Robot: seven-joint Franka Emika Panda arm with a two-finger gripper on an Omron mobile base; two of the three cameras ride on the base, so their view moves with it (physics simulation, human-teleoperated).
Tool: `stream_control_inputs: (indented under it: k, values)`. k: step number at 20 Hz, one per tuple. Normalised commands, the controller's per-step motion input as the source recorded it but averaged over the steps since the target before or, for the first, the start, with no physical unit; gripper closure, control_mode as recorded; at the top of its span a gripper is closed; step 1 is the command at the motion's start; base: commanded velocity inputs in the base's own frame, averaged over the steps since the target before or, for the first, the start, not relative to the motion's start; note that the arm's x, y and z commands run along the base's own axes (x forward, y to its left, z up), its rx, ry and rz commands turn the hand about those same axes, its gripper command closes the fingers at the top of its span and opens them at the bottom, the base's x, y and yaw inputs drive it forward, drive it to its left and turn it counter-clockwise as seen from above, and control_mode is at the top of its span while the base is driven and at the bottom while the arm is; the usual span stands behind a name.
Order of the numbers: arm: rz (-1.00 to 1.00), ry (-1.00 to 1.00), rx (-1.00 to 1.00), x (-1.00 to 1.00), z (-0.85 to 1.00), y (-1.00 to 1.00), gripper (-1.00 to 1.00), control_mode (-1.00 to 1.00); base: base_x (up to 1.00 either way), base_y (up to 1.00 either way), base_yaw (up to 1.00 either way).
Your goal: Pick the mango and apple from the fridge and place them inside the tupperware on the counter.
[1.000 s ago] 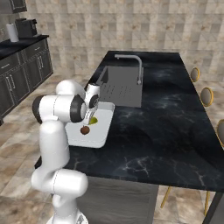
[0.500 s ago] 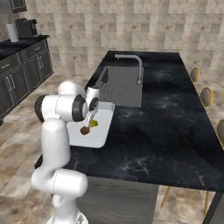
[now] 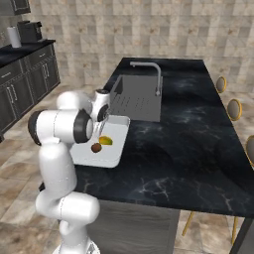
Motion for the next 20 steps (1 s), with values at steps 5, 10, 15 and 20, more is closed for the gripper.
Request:
stream_control_inputs:
  k: [5, 10, 15, 20]
  values:
    - [-0.13, -0.18, 0.0, -0.48, 0.56, 0.0, -1.0, -1.0, 0.0, 0.0, 0.0]
    - [-0.36, -0.12, 0.0, -0.59, 0.52, 0.0, -1.0, -1.0, 0.0, 0.0, 0.0]
    - [-0.42, -0.03, 0.01, -0.55, 0.54, 0.0, -1.0, -1.0, 0.0, 0.0, 0.0]
    - [-0.36, 0.0, 0.17, -0.58, 0.52, 0.0, -1.0, -1.0, 0.0, 0.0, 0.0]
